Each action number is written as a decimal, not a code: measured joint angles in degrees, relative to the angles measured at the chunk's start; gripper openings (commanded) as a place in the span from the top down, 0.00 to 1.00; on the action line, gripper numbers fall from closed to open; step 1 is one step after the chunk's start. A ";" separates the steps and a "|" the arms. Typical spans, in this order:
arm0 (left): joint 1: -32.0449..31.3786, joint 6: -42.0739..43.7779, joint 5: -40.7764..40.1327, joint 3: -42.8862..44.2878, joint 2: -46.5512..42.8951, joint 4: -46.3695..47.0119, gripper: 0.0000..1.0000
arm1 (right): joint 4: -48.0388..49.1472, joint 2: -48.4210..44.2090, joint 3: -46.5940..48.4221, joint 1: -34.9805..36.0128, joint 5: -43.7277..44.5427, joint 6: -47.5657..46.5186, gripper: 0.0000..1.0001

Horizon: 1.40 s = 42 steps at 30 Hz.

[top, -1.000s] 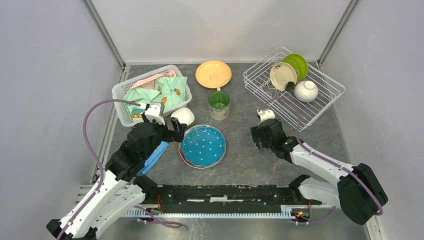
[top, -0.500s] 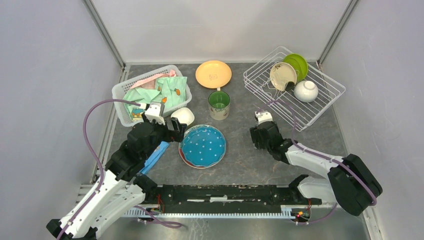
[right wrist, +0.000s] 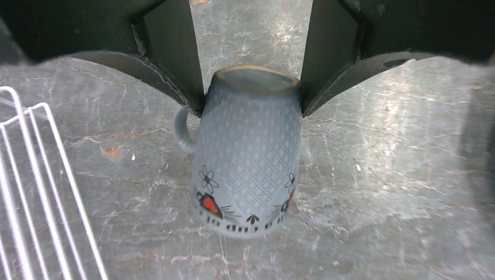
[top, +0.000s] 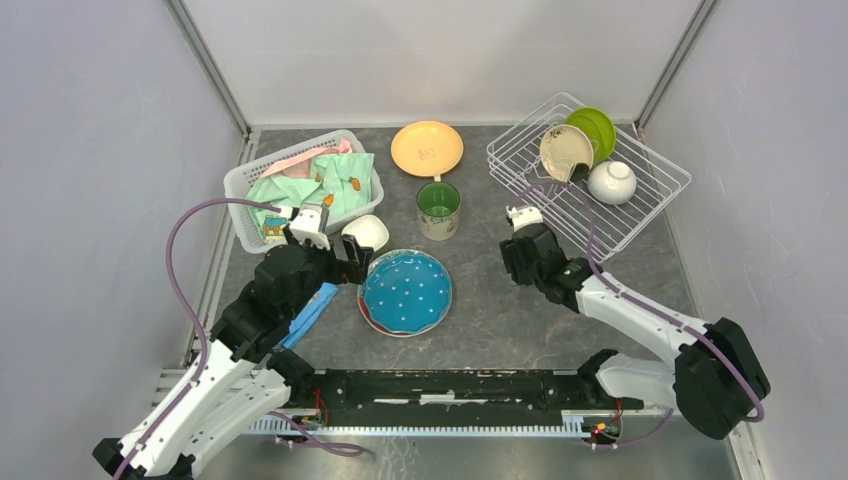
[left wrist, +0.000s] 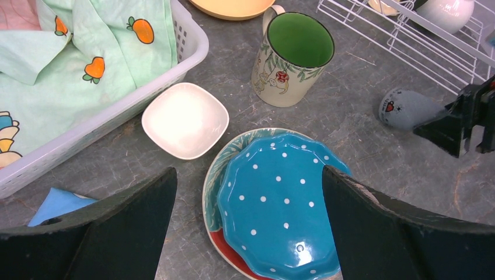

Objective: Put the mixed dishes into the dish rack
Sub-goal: Pick up the cup at the center of the board.

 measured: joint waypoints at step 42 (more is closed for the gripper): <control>0.00 0.00 -0.04 0.00 0.04 -0.02 0.00 | -12.20 4.63 32.92 -22.32 -1.25 -5.35 1.00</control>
